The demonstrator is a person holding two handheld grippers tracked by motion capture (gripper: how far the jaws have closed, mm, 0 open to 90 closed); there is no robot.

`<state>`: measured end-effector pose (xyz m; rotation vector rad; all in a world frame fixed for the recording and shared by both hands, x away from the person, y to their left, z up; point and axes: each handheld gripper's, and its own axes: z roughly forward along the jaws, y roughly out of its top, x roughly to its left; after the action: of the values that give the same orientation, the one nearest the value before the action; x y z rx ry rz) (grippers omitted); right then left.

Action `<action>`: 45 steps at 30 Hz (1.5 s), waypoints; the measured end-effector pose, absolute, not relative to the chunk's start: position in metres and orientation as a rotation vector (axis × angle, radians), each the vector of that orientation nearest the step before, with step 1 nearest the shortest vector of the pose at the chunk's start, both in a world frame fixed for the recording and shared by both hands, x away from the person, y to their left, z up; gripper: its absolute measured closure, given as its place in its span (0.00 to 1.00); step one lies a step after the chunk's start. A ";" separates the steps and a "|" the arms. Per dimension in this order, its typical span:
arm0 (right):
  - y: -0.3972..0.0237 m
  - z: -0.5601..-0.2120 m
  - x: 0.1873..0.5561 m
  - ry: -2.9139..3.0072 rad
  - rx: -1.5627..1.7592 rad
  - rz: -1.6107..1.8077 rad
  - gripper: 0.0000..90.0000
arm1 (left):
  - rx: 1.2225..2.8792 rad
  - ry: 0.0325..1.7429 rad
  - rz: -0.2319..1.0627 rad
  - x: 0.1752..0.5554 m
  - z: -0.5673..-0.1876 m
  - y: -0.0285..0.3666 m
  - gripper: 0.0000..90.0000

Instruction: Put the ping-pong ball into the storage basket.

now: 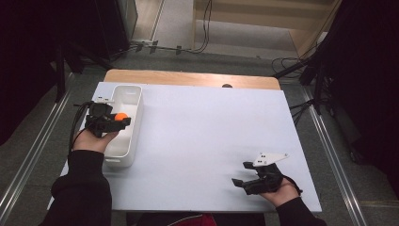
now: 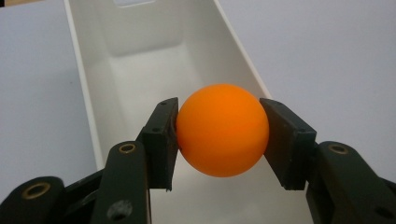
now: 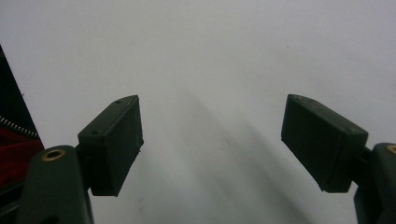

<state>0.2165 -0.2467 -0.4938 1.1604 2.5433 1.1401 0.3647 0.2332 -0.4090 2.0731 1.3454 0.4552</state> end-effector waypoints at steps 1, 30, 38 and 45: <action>-0.247 -0.494 0.217 2.543 1.159 1.141 0.21 | 2.071 1.349 0.452 0.365 -0.409 0.233 0.55; -0.247 -0.494 0.217 2.547 1.155 1.144 0.21 | 2.053 1.274 0.442 0.357 -0.391 0.226 0.37; -0.248 -0.494 0.216 2.539 1.157 1.144 0.21 | 2.078 1.208 0.409 0.354 -0.390 0.211 0.37; -0.248 -0.494 0.216 2.541 1.152 1.145 0.21 | 2.086 1.150 0.355 0.350 -0.388 0.202 0.37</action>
<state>0.2164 -0.2476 -0.4943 1.1521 2.5412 1.1450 0.3501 0.2017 -0.3878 2.0863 1.1499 0.3550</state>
